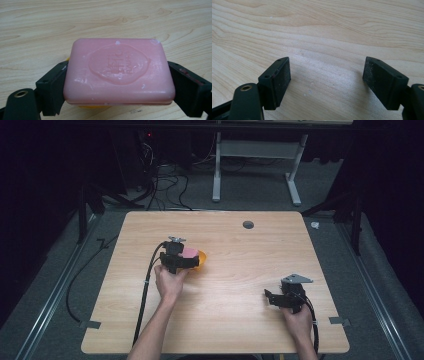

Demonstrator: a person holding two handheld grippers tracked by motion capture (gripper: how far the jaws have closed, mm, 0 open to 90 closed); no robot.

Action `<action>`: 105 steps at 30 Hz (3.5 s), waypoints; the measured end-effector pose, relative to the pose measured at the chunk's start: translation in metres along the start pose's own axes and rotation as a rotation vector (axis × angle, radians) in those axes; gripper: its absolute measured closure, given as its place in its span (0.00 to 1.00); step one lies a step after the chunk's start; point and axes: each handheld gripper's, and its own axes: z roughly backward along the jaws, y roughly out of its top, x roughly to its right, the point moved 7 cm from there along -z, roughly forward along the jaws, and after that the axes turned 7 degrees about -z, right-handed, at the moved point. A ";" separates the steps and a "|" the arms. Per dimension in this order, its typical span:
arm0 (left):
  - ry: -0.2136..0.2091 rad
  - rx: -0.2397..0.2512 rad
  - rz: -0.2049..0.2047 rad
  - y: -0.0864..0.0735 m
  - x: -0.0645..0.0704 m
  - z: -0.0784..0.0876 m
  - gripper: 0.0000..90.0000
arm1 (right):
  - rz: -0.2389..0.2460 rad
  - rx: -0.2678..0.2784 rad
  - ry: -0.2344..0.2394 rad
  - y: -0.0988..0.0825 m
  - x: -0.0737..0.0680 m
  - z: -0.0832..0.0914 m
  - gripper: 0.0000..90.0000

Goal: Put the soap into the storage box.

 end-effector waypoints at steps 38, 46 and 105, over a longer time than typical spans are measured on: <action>0.009 -0.054 0.063 -0.005 -0.004 -0.022 0.15 | 0.002 0.000 0.000 0.000 0.000 0.000 0.25; 0.023 -0.081 0.051 -0.008 -0.002 -0.027 0.15 | 0.001 -0.001 -0.001 0.000 0.000 0.000 0.25; 0.027 0.049 -0.002 -0.008 -0.019 0.023 0.19 | 0.008 -0.004 -0.008 0.000 -0.001 0.000 0.25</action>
